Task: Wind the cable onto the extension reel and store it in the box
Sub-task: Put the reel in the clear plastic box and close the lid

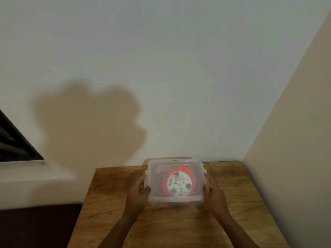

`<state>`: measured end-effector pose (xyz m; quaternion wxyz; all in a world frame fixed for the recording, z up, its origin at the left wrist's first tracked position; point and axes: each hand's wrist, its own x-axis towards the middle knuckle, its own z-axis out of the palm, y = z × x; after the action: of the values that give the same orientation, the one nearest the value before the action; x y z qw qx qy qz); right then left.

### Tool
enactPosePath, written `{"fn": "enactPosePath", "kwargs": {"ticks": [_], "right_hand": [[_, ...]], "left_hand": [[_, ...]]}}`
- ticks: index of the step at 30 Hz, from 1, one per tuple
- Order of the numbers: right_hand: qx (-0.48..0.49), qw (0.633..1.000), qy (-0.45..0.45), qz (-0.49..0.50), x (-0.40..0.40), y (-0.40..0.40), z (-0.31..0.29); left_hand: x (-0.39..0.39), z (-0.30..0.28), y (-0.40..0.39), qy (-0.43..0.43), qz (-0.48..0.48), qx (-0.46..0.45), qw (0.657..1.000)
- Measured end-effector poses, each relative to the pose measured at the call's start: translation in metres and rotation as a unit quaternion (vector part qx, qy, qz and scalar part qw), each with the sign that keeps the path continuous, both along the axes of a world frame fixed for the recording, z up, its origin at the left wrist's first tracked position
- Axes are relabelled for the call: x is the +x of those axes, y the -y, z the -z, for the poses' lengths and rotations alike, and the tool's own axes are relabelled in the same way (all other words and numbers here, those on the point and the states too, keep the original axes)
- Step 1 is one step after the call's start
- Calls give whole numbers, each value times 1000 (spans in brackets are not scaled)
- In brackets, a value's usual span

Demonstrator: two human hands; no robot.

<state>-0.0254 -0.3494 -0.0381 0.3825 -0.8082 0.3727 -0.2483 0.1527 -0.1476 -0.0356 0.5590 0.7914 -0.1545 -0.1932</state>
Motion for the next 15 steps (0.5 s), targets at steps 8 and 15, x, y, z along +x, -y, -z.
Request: {"fn": "enactPosePath", "kwargs": {"ticks": [8, 15], "right_hand": [[116, 993, 20, -10, -5, 13, 7], [24, 999, -13, -31, -2, 0, -1]], "left_hand": [[9, -1, -1, -66, -10, -16, 998], [4, 2, 2, 21, 8, 29, 999]]}}
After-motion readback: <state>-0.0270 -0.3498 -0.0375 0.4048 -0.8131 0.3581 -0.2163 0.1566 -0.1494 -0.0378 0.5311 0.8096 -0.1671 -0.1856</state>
